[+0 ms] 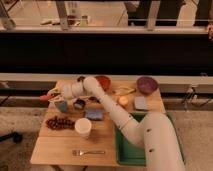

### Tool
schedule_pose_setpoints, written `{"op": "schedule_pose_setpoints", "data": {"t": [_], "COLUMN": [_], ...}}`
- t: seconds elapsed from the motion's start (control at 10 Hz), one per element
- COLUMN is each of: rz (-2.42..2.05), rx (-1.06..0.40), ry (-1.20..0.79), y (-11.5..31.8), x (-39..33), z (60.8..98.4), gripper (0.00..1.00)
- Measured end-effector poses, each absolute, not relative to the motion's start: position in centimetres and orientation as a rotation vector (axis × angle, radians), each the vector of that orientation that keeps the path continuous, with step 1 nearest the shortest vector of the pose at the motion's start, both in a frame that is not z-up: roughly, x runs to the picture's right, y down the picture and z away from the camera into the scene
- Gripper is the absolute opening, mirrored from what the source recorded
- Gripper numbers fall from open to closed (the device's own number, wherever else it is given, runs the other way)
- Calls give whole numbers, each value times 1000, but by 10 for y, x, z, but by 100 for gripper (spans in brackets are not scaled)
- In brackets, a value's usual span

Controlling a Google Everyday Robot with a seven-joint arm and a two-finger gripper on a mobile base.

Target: Place pepper in plastic cup

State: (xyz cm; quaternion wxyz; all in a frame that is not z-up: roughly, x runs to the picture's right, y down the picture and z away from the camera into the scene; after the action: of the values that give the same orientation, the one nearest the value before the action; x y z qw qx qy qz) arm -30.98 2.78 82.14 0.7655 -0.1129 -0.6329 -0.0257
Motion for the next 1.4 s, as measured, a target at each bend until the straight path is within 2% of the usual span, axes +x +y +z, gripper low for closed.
{"op": "schedule_pose_setpoints", "data": {"t": [0.2, 0.4, 0.5, 1.4], "rz": [-59, -57, -56, -55], "rx": [-261, -280, -285, -279], "ry": [-1356, -1335, -1327, -1311], "y": [29, 32, 32, 34], "x": [-310, -308, -306, -305], "z": [823, 825, 827, 822], "gripper": [52, 73, 79, 80]}}
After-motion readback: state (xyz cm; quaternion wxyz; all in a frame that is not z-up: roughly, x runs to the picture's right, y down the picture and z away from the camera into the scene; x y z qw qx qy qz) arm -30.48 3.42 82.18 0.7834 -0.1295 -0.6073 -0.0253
